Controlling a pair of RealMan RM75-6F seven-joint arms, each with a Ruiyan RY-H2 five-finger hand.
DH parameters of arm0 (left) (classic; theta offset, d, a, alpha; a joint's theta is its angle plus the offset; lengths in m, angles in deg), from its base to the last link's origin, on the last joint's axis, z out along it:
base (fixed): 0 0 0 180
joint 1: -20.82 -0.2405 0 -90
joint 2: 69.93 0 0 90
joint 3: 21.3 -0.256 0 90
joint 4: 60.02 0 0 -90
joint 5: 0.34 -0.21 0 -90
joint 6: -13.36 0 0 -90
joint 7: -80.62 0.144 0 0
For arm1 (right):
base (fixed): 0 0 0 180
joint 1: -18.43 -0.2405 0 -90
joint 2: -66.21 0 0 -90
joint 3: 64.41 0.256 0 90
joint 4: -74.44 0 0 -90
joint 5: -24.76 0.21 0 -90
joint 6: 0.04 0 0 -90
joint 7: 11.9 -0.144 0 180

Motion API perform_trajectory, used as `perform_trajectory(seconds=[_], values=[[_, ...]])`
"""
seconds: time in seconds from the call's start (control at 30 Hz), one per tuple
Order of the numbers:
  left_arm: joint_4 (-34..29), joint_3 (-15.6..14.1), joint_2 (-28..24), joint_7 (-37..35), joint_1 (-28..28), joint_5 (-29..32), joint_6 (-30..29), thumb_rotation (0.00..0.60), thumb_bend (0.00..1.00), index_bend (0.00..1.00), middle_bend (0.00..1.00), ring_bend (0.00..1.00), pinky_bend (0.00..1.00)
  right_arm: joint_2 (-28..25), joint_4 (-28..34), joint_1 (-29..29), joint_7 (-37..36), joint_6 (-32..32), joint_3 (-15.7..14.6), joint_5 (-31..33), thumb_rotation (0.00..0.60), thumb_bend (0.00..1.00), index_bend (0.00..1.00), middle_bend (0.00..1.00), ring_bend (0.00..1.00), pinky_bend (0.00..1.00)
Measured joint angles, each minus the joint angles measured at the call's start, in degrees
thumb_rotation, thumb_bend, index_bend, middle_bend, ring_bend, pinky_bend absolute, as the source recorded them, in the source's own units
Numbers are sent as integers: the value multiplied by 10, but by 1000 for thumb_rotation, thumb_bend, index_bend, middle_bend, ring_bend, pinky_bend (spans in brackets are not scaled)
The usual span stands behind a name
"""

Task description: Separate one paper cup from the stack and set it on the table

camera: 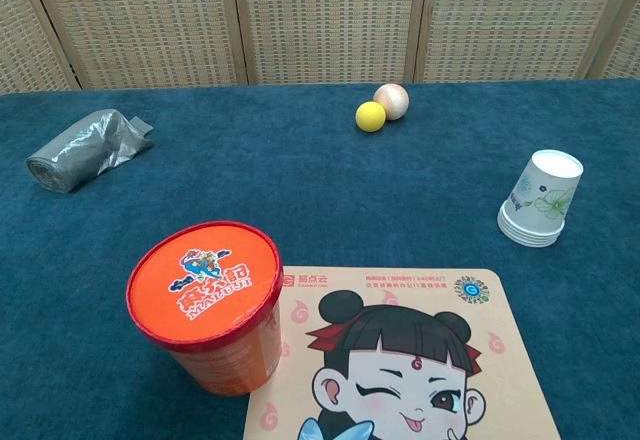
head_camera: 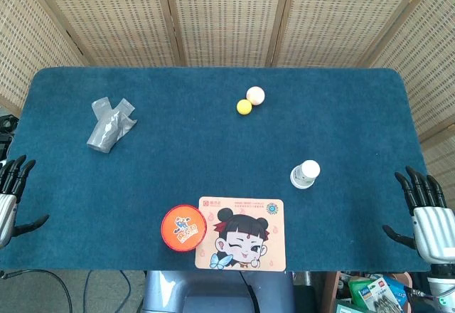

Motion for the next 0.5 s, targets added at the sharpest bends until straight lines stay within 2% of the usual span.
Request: perform_trajectory(seconds=[0.3,0.4,0.5], values=[[1,5,3,5,-1,2,7,600,96,0,0,0,0,6,-7,-7,-4,-7,0,-9,600,0,0,0,0,0],[3,8,6,10,-1,4,9,600,96,0,0,0,0,14,-25,-25,-30,-20,5,-22,600,0,17,44,0,4],[5,11,9,15,1,11,14,600,96,0,0,0,0,22,-53,-63,-56,-49,17,-34,600,0,73,113,8,78]])
